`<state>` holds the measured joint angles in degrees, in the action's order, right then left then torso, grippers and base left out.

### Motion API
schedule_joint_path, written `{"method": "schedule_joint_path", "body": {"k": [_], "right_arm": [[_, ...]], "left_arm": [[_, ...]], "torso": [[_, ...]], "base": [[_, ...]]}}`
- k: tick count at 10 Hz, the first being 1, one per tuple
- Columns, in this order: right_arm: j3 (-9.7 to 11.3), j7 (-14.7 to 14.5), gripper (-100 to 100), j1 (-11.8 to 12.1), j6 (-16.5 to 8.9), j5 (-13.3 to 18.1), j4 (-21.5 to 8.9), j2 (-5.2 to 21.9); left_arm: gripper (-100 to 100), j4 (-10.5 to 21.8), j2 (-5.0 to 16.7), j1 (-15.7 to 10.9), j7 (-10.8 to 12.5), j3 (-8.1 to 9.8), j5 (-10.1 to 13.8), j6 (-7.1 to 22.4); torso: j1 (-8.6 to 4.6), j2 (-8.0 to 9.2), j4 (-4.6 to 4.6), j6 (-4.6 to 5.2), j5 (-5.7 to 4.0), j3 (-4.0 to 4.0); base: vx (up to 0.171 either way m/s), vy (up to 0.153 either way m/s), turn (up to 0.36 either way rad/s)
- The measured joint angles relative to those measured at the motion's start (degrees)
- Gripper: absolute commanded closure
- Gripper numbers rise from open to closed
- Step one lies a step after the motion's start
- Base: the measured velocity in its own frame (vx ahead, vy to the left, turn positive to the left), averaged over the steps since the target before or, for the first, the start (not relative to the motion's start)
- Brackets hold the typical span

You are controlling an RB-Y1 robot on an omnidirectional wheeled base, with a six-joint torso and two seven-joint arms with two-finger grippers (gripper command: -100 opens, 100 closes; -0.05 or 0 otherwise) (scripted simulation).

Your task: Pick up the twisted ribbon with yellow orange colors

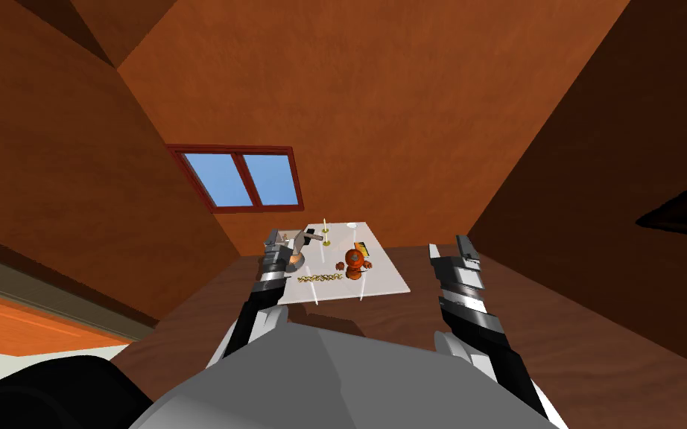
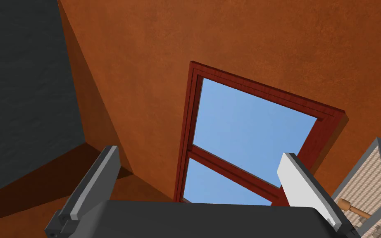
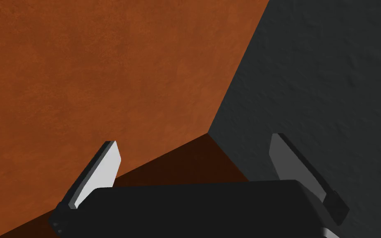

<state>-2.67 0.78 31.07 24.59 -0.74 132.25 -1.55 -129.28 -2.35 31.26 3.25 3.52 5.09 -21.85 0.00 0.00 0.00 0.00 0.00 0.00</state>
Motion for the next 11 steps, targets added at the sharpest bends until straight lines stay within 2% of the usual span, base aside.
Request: {"method": "schedule_joint_path", "body": {"k": [4, 6, 9, 11], "right_arm": [[0.0, 0.0, 0, 0.0, 0.0, 0.0, 0.0, 0.0], [0.0, 0.0, 0, 0.0, 0.0, 0.0, 0.0, 0.0], [0.0, 0.0, 0, 0.0, 0.0, 0.0, 0.0, 0.0], [0.0, 0.0, 0, 0.0, 0.0, 0.0, 0.0, 0.0]], "left_arm": [[-100, 2.2, 5.8, -2.1, 1.0, 0.77, 0.5, 2.8], [-100, 3.3, 8.5, -3.4, 2.2, 1.75, 1.2, 5.7], [-100, 6.7, 10.7, -7.2, 4.1, 3.24, 2.1, 10.8], [-100, 7.7, 11.3, -8.2, 5.0, 3.80, 2.5, 13.4]], "torso": [[0.03, 0.24, 0.05, 0.01, 0.01, 0.14], [0.05, 0.36, 0.08, 0.01, 0.01, 0.21], [0.05, 0.50, 0.11, 0.01, 0.01, 0.28], [0.03, 0.32, 0.07, 0.01, 0.01, 0.19]], "base": [[-0.063, 0.005, -0.066], [-0.102, 0.004, -0.097], [-0.118, 0.006, -0.088], [-0.085, 0.001, -0.108]]}}
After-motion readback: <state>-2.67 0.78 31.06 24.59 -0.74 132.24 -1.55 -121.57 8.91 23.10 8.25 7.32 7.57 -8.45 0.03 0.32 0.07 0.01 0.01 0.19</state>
